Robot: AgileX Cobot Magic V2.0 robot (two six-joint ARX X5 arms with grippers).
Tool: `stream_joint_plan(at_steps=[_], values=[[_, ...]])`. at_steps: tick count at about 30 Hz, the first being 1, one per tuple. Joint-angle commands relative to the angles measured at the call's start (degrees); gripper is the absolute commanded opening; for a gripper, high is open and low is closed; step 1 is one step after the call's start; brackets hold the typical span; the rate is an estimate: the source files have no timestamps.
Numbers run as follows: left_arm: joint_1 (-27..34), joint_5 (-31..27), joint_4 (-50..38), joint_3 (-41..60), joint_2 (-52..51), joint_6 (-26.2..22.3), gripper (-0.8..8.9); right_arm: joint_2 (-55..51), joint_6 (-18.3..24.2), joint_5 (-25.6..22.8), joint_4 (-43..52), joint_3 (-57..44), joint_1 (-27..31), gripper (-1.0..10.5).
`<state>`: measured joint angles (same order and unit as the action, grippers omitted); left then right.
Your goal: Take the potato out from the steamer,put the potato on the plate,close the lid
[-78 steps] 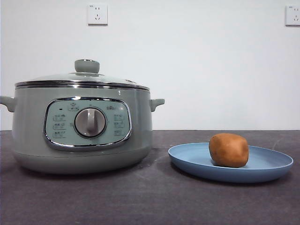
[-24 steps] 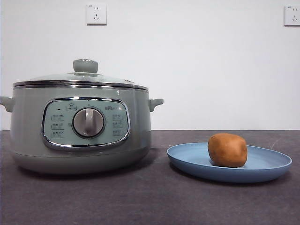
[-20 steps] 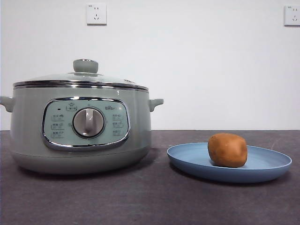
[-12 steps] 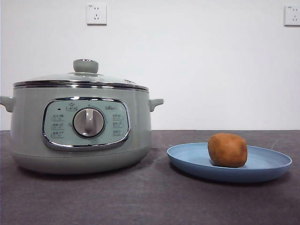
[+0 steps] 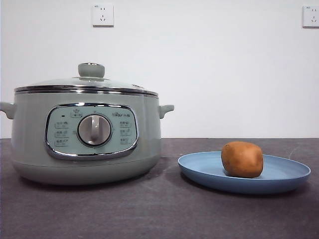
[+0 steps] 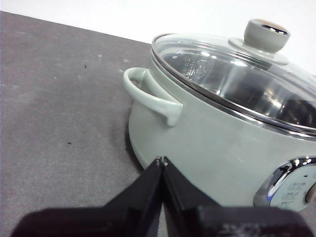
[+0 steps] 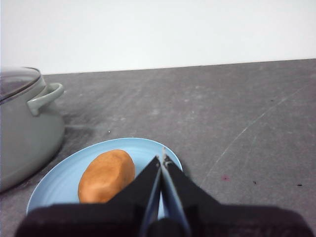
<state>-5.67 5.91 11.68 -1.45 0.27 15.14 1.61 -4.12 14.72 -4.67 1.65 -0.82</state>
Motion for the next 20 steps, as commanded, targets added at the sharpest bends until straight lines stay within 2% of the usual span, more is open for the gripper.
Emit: stream_joint_plan(at_steps=[1, 13, 20], values=[[0.15, 0.13, 0.79, 0.39, -0.15, 0.13, -0.04, -1.60, -1.09, -0.57, -0.70, -1.31, 0.00, 0.0], [0.15, 0.13, 0.79, 0.39, -0.15, 0.13, -0.04, -1.55, -4.13, -3.10, -4.98, -1.31, -0.02, 0.0], [0.15, 0.13, 0.79, 0.39, -0.15, 0.13, -0.03, -1.55, -4.00, -3.10, -4.83, -1.31, -0.02, 0.0]])
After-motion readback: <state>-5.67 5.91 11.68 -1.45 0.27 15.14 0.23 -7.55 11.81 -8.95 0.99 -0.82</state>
